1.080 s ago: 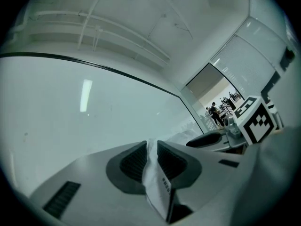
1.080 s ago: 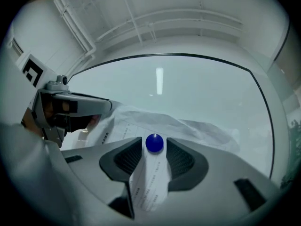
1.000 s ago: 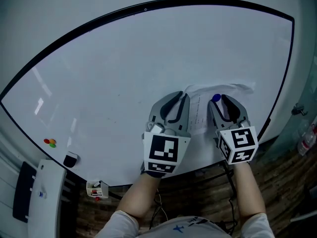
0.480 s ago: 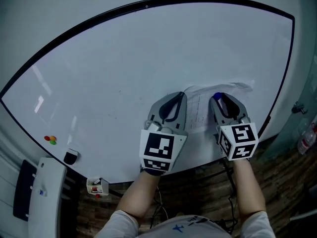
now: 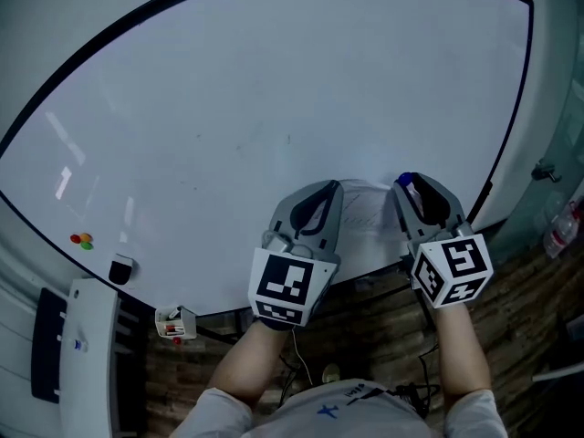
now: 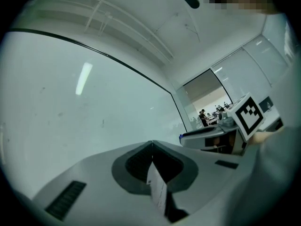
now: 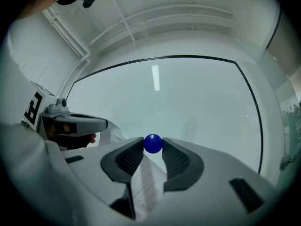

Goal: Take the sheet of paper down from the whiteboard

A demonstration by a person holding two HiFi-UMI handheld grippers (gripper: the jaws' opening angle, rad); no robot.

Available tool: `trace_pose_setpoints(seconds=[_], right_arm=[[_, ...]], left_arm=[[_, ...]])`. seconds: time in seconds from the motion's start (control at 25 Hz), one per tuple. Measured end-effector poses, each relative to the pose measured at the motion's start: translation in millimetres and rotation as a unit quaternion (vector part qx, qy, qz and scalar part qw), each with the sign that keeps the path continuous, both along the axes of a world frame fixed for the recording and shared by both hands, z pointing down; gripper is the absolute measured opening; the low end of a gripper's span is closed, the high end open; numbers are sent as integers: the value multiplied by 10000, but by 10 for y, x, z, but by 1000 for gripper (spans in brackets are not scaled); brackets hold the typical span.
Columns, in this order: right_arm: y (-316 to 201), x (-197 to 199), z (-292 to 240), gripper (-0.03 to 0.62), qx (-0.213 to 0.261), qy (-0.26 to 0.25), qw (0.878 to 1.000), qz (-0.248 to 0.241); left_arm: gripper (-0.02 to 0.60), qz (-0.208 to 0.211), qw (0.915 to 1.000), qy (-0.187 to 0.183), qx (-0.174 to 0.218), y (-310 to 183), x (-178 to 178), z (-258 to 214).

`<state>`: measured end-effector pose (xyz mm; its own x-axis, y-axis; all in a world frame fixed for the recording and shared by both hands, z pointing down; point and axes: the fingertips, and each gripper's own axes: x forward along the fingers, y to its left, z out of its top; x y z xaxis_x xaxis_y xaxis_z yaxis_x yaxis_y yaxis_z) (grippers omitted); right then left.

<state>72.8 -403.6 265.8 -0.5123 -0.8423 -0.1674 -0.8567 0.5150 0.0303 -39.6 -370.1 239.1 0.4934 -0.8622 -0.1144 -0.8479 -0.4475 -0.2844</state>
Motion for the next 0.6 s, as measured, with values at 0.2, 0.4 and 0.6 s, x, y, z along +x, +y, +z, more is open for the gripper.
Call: trace_pose_setpoints(seconds=[0.2,0.4,0.6], right_arm=[[232,114,241,130,-215,-40,9997,-70],[449,161,470,130,-400,-30,9991,-161],[661,256,662,130,-587,-150,9980,-203]], left_arm=[[14,25,9992,-20,-393,199,94,434],[14,-17,9976,91,-680,379,121,806],[14,-25,9958,249,-880,553,169,1040]])
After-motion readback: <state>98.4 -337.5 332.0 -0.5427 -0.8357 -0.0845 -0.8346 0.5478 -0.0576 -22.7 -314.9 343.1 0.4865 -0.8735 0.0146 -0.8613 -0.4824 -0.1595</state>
